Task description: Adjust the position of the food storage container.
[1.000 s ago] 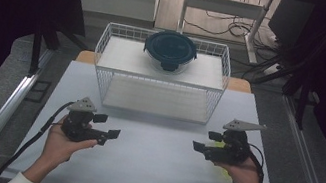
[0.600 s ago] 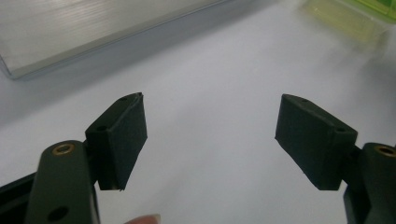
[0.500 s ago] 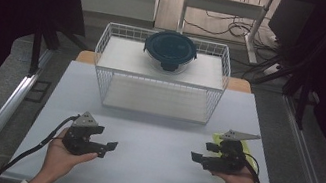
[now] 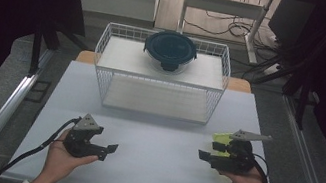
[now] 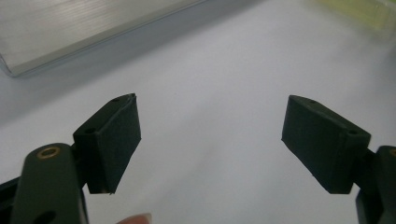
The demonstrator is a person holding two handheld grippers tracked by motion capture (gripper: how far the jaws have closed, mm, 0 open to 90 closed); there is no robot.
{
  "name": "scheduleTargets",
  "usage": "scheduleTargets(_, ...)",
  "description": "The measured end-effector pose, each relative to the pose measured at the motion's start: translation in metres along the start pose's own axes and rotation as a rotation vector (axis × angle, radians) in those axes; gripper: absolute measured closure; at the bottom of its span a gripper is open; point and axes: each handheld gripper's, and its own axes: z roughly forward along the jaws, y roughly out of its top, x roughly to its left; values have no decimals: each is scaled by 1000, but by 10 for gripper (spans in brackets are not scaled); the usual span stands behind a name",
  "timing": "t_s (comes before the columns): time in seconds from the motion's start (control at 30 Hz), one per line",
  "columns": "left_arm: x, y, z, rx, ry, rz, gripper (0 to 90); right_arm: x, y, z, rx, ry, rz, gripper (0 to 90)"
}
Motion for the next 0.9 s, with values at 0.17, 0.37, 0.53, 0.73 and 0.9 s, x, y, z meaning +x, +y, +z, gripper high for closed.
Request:
scheduleTargets(0.17,-1,-2,1,10,13,16,186,-15,-2,-16,-18,-28,24,419)
scheduleTargets(0.37,-2,-3,3,23,18,32,182,-36,-5,-34,-11,-105,48,585)
scheduleTargets(0.53,-1,-3,3,27,20,33,180,-50,-10,-45,-4,-169,64,682)
scheduleTargets(0.73,-1,-4,4,34,22,42,180,-73,-22,-58,22,-248,104,811)
scheduleTargets(0.9,-1,-4,4,36,20,30,182,-86,-22,-59,31,-308,117,884)
